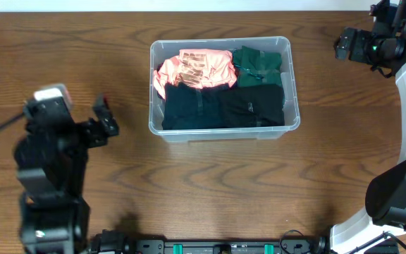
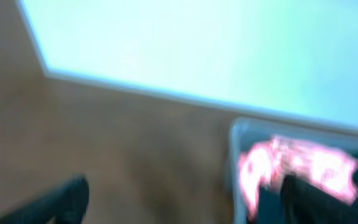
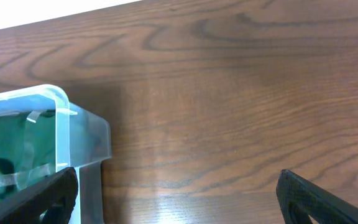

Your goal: Pack container

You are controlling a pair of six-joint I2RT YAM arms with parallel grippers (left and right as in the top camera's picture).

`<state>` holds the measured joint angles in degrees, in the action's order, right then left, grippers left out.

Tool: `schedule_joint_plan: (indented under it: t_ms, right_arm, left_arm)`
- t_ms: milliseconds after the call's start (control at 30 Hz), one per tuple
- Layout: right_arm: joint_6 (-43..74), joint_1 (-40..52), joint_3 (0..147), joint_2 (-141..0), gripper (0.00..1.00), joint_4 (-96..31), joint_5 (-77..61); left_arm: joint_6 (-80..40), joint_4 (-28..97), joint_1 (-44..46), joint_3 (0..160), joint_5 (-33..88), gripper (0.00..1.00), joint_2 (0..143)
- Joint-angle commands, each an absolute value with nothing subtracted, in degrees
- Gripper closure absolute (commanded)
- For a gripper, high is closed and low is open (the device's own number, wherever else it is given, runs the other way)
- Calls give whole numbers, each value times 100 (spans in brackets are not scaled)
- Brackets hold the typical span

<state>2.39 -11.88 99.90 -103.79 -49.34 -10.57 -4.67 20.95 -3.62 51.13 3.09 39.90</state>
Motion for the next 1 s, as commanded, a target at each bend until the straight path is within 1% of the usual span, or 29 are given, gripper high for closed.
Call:
schedule_joint_plan:
  t_ms: [0, 133, 300, 633, 967]
  right_arm:
    - [274, -1203, 10027, -10407, 1, -4932, -1052]
    - [272, -1203, 10027, -10407, 1, -4932, -1052]
    - [274, -1203, 10027, -10407, 1, -4932, -1052]
    - [274, -1203, 10027, -10407, 1, -4932, -1052]
    - [274, -1203, 10027, -10407, 1, -4932, -1050]
  left_arm:
    - [-495, 1107, -226, 4007, 757, 2, 3505]
    - [-493, -338, -36, 2755, 751, 2, 3024]
    - [-493, -1256, 14, 1651, 749, 2, 2491]
    - [-449, -1339, 14, 530, 574, 2, 1317]
    - [-405, -1253, 8, 21, 440, 2, 886]
